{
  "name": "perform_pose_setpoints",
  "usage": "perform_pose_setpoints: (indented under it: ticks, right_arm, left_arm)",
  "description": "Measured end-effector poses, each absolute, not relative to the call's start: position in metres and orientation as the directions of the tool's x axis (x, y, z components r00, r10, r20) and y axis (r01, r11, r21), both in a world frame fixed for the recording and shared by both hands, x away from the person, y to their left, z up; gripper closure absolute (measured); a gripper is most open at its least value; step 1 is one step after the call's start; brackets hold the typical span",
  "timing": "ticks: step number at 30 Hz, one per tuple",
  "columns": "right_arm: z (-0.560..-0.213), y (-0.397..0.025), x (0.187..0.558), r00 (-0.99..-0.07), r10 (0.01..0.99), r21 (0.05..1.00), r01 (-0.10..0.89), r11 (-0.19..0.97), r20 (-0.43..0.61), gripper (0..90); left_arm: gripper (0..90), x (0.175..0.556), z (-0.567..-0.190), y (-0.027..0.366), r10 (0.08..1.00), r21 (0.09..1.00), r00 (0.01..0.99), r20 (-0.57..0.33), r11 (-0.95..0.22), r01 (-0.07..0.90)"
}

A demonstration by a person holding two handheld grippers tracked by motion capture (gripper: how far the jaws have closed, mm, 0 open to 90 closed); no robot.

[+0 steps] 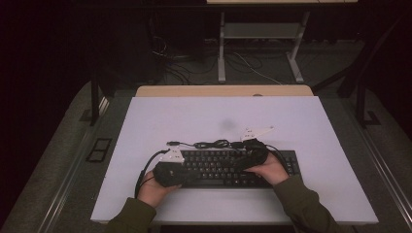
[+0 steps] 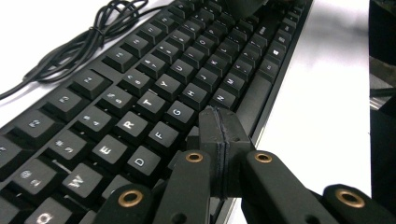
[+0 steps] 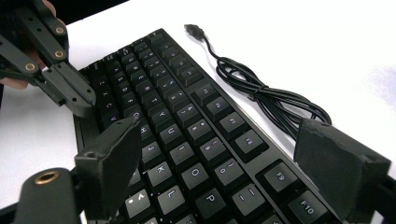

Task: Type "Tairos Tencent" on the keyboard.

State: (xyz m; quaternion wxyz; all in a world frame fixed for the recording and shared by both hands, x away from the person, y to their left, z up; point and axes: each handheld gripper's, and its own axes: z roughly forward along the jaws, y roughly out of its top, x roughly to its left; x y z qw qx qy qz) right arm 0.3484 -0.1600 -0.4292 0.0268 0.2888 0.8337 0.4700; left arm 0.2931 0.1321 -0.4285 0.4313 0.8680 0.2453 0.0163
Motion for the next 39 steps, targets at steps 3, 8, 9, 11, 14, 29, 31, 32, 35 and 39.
perform_pose_setpoints:
  ticks: [3, 8, 9, 11, 14, 29, 31, 32, 35, 39]
  right_arm:
    - [-0.4293, -0.1603, 0.3486, -0.832, 0.507, 0.799, 0.456, 0.391, 0.227, 15.0]
    - [-0.4291, -0.1602, 0.3485, -0.831, 0.508, 0.799, 0.456, 0.392, 0.226, 15.0]
    - [-0.4292, -0.1602, 0.3485, -0.832, 0.507, 0.799, 0.456, 0.392, 0.225, 15.0]
    - [-0.4293, -0.1602, 0.3485, -0.831, 0.508, 0.799, 0.456, 0.392, 0.226, 15.0]
    - [-0.4295, -0.1603, 0.3487, -0.832, 0.508, 0.799, 0.455, 0.393, 0.224, 15.0]
    - [-0.4297, -0.1601, 0.3489, -0.83, 0.51, 0.799, 0.457, 0.391, 0.225, 15.0]
    - [-0.43, -0.16, 0.3488, -0.83, 0.51, 0.798, 0.457, 0.392, 0.225, 15.0]
    - [-0.4301, -0.1598, 0.3488, -0.83, 0.51, 0.798, 0.457, 0.392, 0.225, 15.0]
    - [-0.4302, -0.1595, 0.3486, -0.83, 0.51, 0.798, 0.458, 0.391, 0.226, 15.0]
    - [-0.4299, -0.1597, 0.3487, -0.83, 0.509, 0.799, 0.457, 0.391, 0.226, 15.0]
  left_arm:
    - [88.8, 0.2928, -0.4296, 0.1298, 0.432, 0.75, 0.883, -0.182, -0.52, 0.409]
    - [88.8, 0.2925, -0.4319, 0.1266, 0.423, 0.743, 0.888, -0.18, -0.534, 0.404]
    - [88.8, 0.2926, -0.4323, 0.1261, 0.421, 0.74, 0.889, -0.179, -0.539, 0.404]
    - [88.8, 0.2925, -0.4331, 0.1251, 0.416, 0.737, 0.892, -0.177, -0.545, 0.4]
    - [88.8, 0.2924, -0.4338, 0.1239, 0.412, 0.733, 0.894, -0.177, -0.551, 0.399]
    - [88.8, 0.2935, -0.4374, 0.1224, 0.406, 0.724, 0.896, -0.181, -0.562, 0.401]
    - [88.9, 0.2932, -0.4373, 0.122, 0.407, 0.724, 0.896, -0.179, -0.563, 0.4]
    - [88.9, 0.2932, -0.4373, 0.122, 0.406, 0.724, 0.896, -0.178, -0.563, 0.399]
    - [88.8, 0.2934, -0.4373, 0.1222, 0.405, 0.724, 0.897, -0.179, -0.563, 0.399]
    - [88.8, 0.2939, -0.4364, 0.1229, 0.405, 0.722, 0.897, -0.176, -0.566, 0.398]
